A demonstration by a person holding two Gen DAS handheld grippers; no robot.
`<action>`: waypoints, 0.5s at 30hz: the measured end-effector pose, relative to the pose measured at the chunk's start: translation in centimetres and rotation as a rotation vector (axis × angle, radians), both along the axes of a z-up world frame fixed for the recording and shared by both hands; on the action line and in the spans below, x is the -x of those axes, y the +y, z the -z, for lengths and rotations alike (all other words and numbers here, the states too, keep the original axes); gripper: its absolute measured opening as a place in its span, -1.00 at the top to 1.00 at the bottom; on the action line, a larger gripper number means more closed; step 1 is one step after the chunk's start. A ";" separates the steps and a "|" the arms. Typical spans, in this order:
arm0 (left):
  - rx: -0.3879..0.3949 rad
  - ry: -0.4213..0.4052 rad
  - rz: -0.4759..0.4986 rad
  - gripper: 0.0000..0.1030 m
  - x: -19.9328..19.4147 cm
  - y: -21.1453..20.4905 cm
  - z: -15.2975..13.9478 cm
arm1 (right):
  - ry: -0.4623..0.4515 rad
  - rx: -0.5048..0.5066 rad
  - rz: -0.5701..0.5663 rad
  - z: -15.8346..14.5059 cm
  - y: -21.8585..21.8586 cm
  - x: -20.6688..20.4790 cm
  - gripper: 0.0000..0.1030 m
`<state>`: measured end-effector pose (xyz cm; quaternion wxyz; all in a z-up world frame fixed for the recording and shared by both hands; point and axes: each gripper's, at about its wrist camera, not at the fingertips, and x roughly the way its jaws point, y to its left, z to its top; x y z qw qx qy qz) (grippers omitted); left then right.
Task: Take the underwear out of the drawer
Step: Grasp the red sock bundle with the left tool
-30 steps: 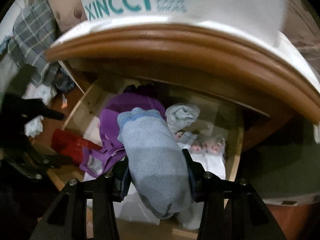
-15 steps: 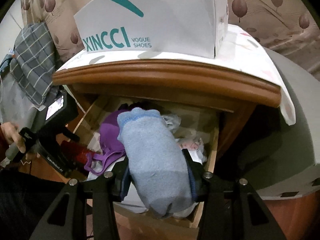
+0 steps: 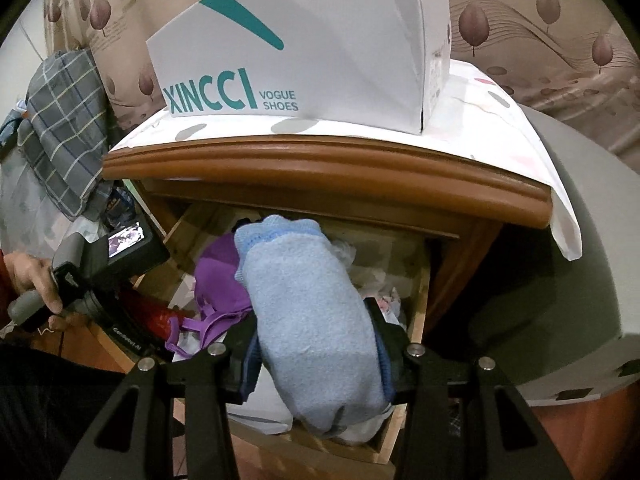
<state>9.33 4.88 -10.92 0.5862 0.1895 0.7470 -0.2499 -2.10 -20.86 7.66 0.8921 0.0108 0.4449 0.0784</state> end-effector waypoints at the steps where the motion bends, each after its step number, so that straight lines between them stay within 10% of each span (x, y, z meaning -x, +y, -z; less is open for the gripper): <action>1: 0.001 -0.020 -0.018 0.09 0.1 0.2 -0.3 | -0.004 0.001 -0.003 -0.1 0.0 0.0 0.11; 15: 0.057 -0.268 -0.199 0.44 4.2 2.6 -6.8 | -0.019 -0.035 0.041 -0.5 -1.4 0.2 0.11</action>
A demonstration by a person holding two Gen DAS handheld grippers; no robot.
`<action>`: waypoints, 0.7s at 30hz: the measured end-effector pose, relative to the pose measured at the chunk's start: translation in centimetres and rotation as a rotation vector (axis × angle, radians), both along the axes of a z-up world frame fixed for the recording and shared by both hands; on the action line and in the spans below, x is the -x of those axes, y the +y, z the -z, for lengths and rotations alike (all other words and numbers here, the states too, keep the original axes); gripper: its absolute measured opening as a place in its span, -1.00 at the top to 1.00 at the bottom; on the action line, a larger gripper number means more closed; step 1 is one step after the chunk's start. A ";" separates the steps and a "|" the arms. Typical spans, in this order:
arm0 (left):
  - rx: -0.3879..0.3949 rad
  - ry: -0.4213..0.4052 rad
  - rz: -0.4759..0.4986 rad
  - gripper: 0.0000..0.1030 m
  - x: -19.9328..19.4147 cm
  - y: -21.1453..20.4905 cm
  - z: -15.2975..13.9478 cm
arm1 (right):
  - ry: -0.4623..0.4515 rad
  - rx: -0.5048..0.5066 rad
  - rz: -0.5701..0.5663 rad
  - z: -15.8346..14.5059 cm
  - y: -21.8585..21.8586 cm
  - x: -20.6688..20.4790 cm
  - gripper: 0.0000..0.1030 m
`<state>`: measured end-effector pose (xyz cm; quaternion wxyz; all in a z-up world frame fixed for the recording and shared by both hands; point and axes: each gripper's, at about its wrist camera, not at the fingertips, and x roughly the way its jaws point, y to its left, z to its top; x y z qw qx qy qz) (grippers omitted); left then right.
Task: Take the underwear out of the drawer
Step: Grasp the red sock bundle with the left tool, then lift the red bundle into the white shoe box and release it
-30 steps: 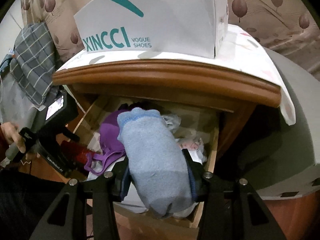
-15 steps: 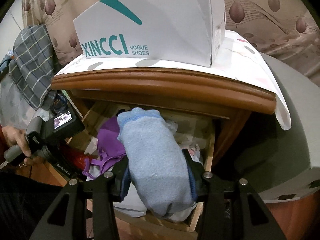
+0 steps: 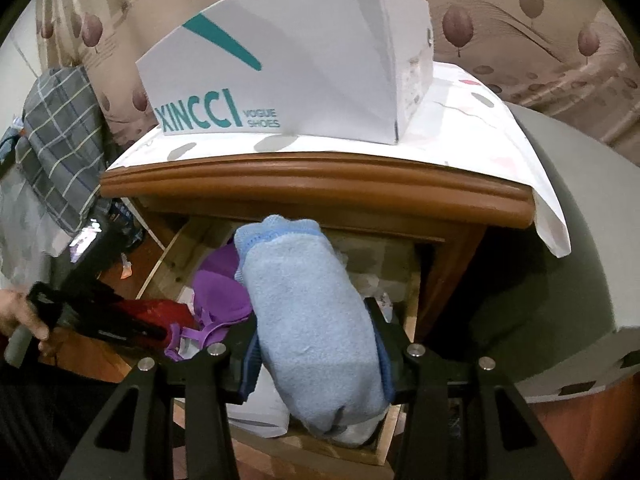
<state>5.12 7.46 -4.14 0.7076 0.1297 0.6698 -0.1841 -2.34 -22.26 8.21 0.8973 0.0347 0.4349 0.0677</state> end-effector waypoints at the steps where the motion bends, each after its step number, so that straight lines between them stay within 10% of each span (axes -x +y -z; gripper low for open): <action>1: 0.015 -0.016 -0.012 0.44 0.5 0.2 -0.7 | 0.004 0.002 0.007 0.1 -0.1 0.0 0.11; 11: 0.157 -0.173 -0.075 0.44 1.8 0.7 -8.8 | 0.028 0.002 0.035 0.7 -0.7 -0.2 0.11; 21: 0.277 -0.460 -0.054 0.43 1.0 1.7 -23.1 | 0.043 -0.007 0.052 0.9 -1.3 -0.3 0.11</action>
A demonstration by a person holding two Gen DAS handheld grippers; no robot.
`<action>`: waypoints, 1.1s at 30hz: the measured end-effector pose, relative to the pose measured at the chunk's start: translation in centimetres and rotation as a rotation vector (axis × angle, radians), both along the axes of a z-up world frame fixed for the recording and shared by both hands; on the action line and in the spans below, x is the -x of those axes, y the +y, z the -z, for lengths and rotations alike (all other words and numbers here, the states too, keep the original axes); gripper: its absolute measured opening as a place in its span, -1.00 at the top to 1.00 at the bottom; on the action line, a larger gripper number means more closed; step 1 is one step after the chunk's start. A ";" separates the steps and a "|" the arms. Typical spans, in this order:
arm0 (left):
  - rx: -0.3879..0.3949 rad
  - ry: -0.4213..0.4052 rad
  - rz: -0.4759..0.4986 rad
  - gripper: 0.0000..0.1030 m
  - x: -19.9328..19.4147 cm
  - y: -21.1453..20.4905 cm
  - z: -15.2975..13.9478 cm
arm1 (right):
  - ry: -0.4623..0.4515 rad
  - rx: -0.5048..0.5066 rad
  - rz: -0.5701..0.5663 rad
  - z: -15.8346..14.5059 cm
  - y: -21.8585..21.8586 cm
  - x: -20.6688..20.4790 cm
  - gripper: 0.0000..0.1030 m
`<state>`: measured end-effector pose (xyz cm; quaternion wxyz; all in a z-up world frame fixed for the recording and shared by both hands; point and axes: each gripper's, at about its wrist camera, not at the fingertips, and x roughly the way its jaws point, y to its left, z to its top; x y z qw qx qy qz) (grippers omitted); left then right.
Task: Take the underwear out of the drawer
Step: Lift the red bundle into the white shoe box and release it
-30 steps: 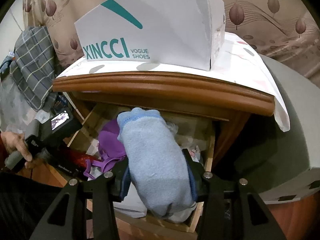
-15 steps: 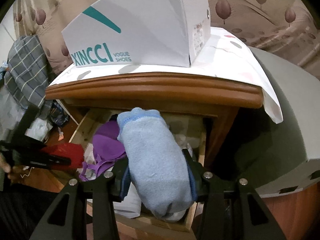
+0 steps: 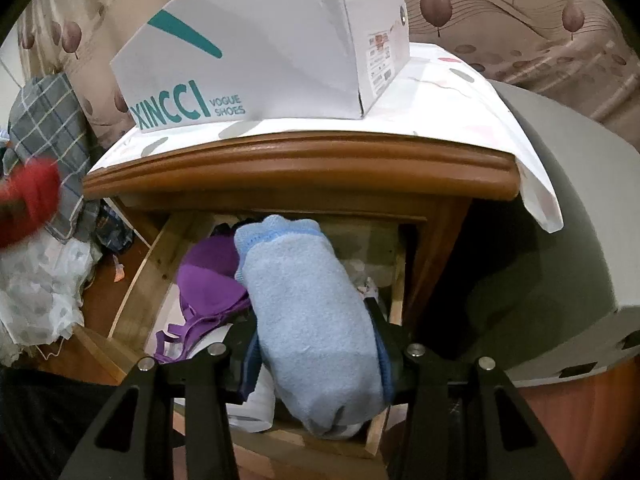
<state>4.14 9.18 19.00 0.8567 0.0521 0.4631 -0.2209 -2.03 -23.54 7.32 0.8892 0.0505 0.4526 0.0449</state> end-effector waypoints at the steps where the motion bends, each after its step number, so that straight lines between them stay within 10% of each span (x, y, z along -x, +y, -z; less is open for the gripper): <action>1: 0.006 -0.033 -0.004 0.43 -0.4 -0.3 -1.6 | -0.002 -0.002 0.001 -0.1 0.0 0.0 0.11; 11: -0.023 -0.170 0.034 0.42 -8.7 -7.9 -8.4 | -0.009 -0.015 -0.002 -0.2 0.0 0.4 0.11; 23: -0.074 -0.067 -0.008 0.42 -18.9 -12.5 -3.2 | 0.001 -0.049 -0.014 -0.2 -0.3 0.3 0.11; 33: -0.106 0.009 -0.071 0.41 -19.7 -11.3 1.1 | 0.012 -0.067 -0.036 0.0 0.1 0.2 0.11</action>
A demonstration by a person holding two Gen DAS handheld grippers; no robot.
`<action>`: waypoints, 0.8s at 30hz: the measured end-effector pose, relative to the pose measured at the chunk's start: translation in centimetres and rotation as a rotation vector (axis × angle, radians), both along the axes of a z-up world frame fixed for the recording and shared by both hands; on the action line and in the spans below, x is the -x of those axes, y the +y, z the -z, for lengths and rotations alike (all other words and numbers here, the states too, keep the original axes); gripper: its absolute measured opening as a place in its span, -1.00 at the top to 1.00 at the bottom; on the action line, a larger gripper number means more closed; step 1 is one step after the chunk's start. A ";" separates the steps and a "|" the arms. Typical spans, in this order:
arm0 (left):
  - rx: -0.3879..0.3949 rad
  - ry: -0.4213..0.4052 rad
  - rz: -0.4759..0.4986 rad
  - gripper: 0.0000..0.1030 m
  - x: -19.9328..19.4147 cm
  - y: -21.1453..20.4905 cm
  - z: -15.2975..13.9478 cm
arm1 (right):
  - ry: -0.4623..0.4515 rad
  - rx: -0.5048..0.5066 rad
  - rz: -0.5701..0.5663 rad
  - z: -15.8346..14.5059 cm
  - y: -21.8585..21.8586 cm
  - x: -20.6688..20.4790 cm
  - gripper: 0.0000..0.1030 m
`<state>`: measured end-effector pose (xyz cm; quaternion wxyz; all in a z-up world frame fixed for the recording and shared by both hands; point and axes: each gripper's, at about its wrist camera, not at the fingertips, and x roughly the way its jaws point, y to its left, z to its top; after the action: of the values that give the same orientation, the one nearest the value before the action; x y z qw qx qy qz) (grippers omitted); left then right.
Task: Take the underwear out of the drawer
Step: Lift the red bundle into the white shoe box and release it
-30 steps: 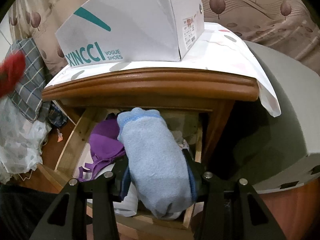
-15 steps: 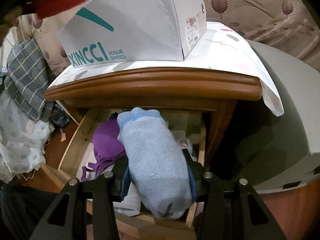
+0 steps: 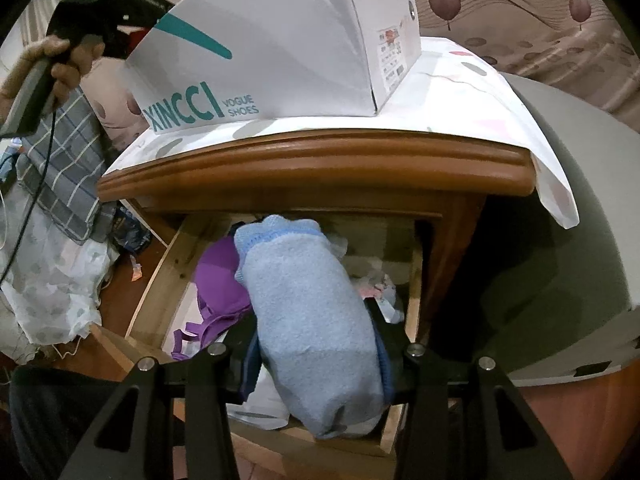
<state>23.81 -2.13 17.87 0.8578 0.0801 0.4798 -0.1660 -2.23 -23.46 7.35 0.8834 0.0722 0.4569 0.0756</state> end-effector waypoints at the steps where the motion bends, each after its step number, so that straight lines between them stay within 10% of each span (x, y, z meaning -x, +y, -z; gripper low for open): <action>1: 0.001 0.007 -0.004 0.41 0.2 0.1 0.3 | -0.003 0.001 0.000 0.0 0.0 0.0 0.11; 18: 0.067 0.041 -0.101 0.36 3.7 0.9 0.4 | -0.011 0.011 0.023 -0.3 -0.5 0.1 0.11; 24: 0.074 -0.053 -0.114 0.04 3.8 1.0 -1.8 | -0.009 0.015 0.042 -0.2 -0.8 0.0 0.11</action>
<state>20.01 -1.09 19.64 0.8807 0.0254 0.4541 -0.1322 -2.25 -24.28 7.56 0.8873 0.0750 0.4518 0.0540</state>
